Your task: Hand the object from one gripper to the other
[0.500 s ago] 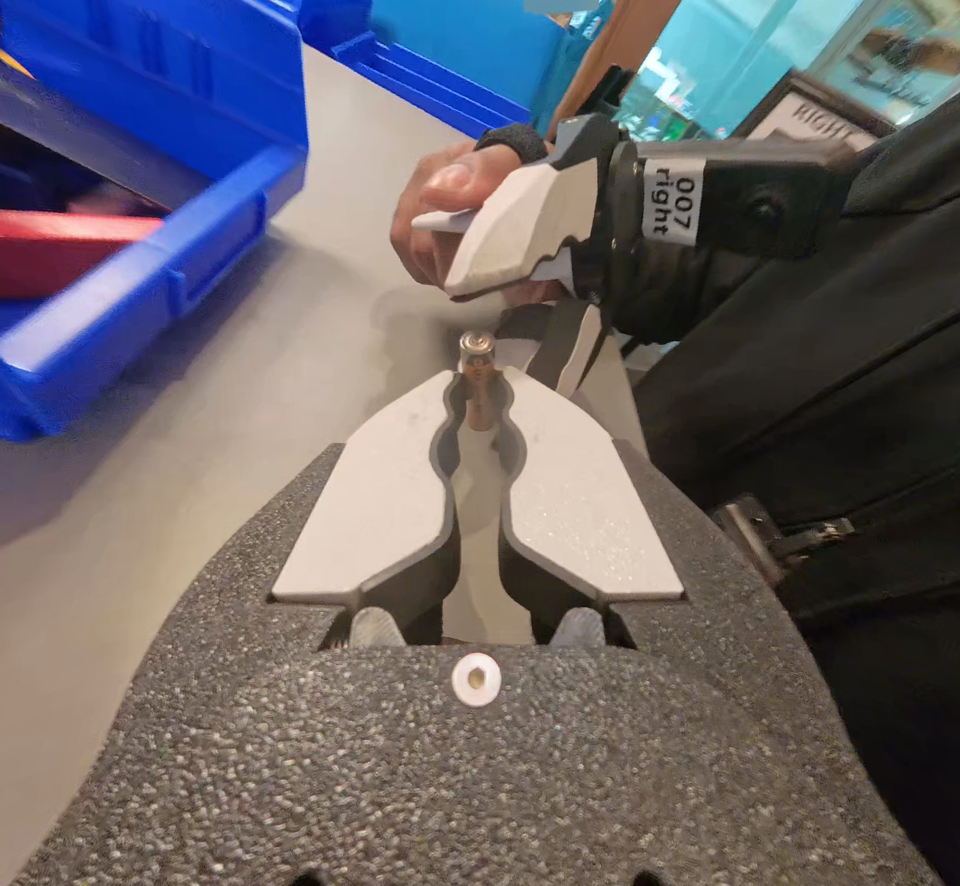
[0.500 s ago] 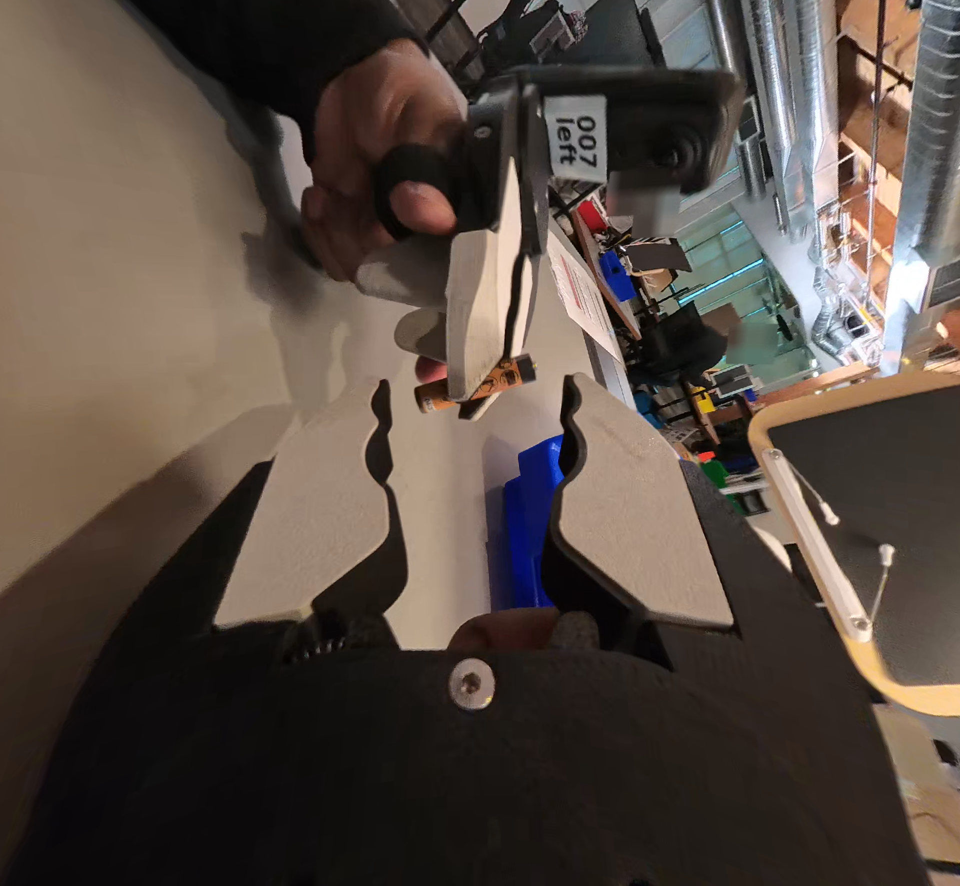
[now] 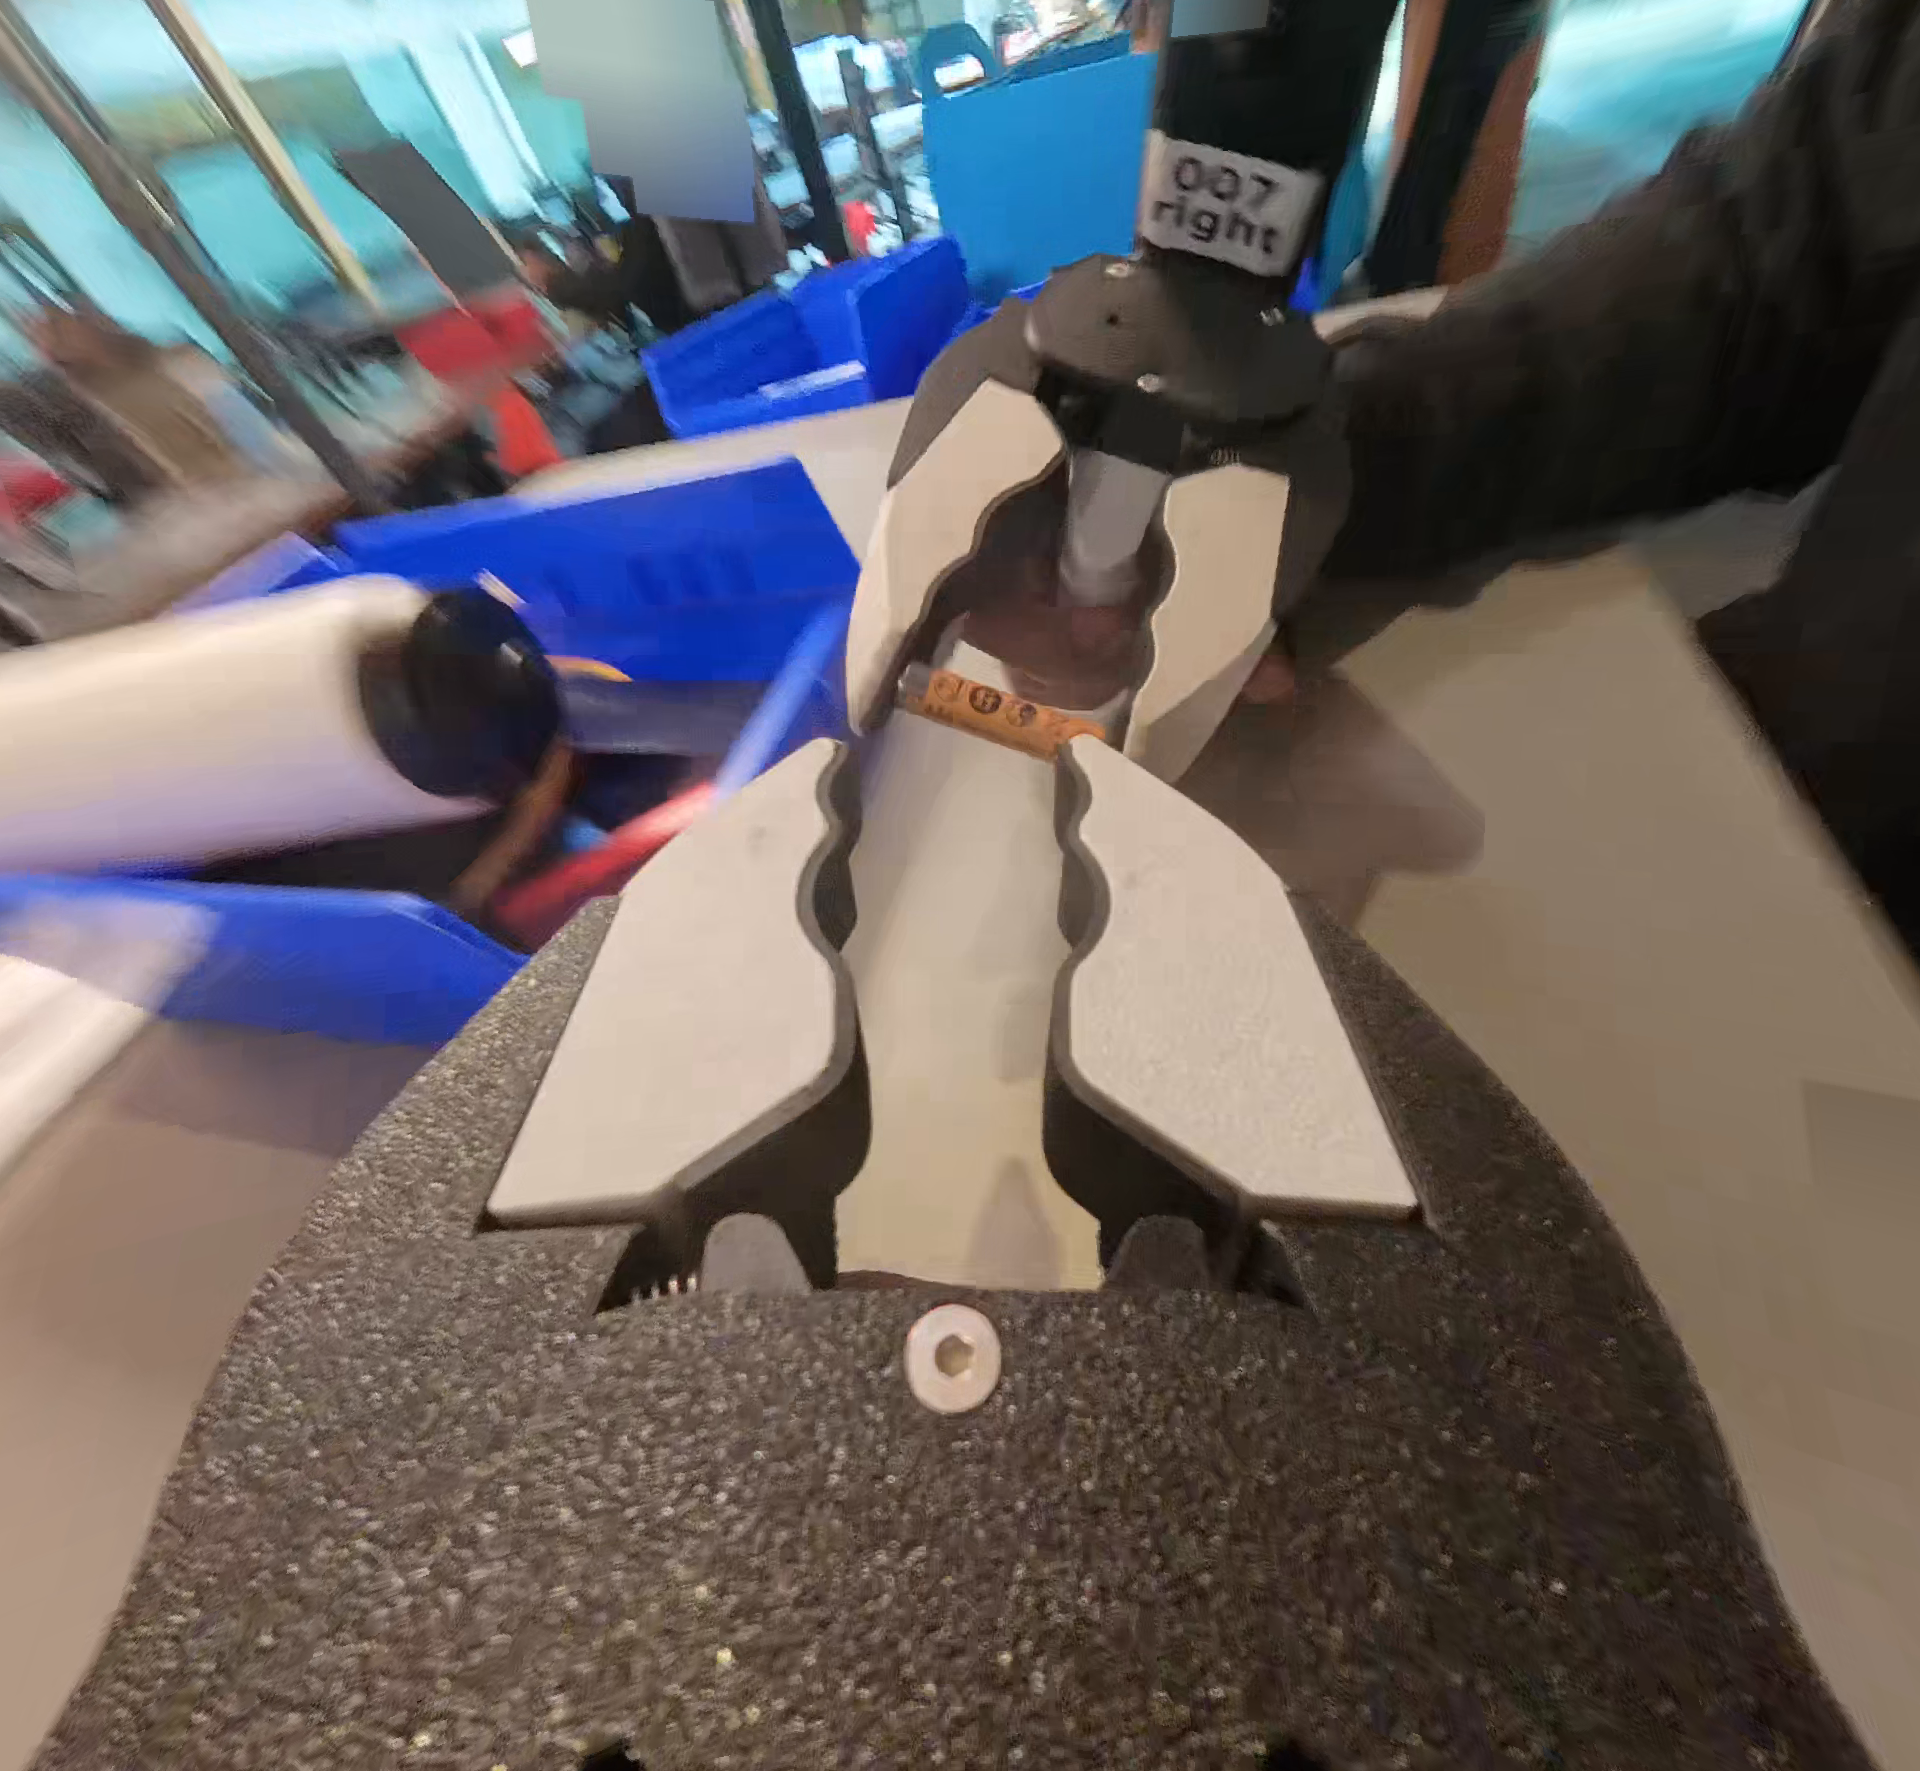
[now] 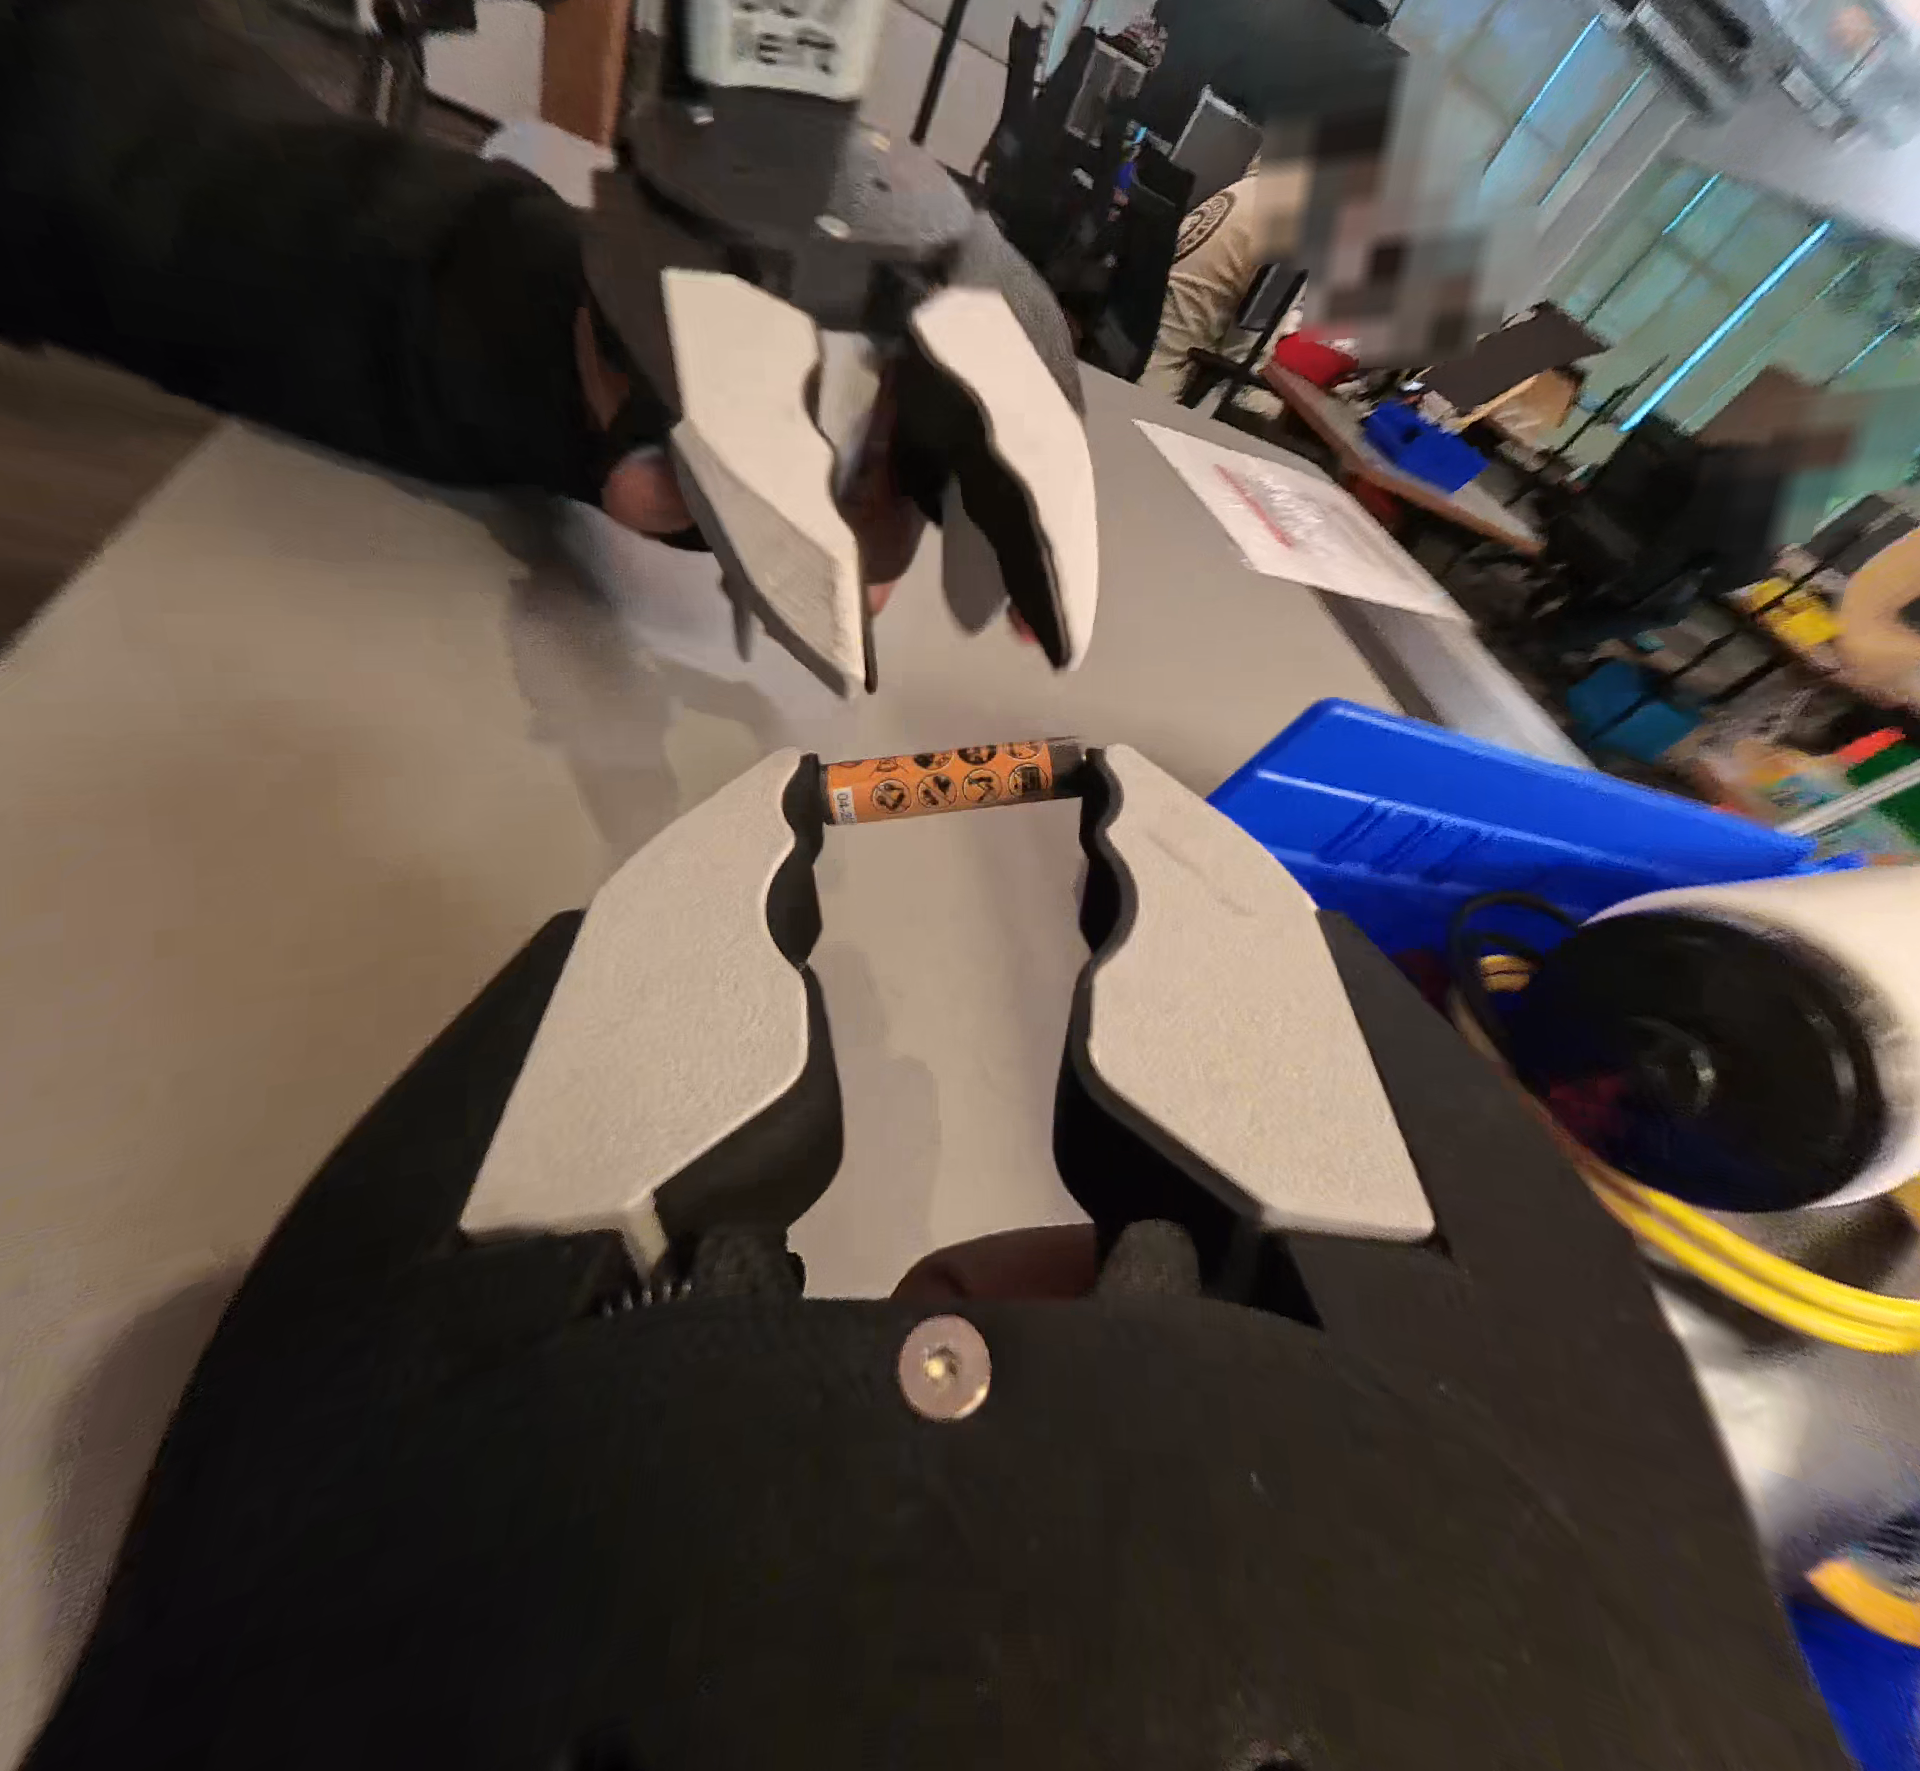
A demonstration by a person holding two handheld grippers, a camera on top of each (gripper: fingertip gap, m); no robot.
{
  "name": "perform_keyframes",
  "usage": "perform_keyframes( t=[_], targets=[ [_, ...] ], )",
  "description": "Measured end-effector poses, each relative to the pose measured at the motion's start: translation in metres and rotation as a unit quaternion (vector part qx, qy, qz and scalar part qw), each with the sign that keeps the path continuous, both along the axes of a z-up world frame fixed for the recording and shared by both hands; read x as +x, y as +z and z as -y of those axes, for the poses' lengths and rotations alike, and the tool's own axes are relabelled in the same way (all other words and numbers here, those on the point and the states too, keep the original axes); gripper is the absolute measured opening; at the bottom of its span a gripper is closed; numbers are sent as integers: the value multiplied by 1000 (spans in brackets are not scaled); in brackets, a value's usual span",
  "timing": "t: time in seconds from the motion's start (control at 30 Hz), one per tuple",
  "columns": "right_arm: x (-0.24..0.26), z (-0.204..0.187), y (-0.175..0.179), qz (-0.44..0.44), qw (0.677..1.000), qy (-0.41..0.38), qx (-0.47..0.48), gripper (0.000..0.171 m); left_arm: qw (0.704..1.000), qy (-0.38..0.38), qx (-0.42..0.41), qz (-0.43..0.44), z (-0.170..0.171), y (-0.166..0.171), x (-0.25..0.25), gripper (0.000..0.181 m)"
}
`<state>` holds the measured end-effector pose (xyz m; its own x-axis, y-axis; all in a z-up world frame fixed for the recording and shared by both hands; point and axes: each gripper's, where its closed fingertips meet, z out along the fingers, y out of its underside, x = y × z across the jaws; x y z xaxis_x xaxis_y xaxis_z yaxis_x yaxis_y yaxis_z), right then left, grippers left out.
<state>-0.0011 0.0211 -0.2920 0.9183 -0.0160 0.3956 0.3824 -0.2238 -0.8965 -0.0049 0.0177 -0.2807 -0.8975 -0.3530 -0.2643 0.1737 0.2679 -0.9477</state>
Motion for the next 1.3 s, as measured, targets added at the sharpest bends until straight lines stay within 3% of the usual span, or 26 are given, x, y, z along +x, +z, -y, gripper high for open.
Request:
perform_keyframes(
  t=[0.1,0.23,0.4,0.57,0.7,0.77,0.83,0.93,1.03,1.1,1.2,1.3],
  targets=[
    [-2,0,-2,-91,996,25,-4,49,980,27,56,190,-3,10,-4,35],
    [-12,0,-3,-200,977,73,-8,49,919,30,147,364,2,-1,-12,31],
    [-29,-1,-10,-247,961,116,-35,48,898,33,175,402,13,-12,-12,30],
    [-40,-4,-11,-252,957,138,-42,48,896,29,183,403,17,-18,-13,15],
    [-33,-5,-10,-273,954,121,-34,48,895,57,200,395,15,-18,-5,13],
    [-20,-5,-8,-270,959,84,-22,49,895,106,213,378,7,-16,8,11],
    [-5,-4,-5,-234,971,38,-14,54,885,175,232,365,-7,-11,26,11],
    [13,-2,13,-106,993,-50,25,57,856,255,285,349,-28,-13,47,11],
    [20,0,22,84,988,-126,21,44,852,259,305,338,-29,-21,49,11],
    [16,-2,12,188,974,-129,-22,42,861,252,302,323,-25,-24,47,11],
    [12,-5,-10,245,959,-117,-80,42,864,255,303,311,-23,-26,47,11],
    [13,-6,-9,264,953,-124,-79,39,862,246,315,311,-19,-31,46,11]
  ],
)
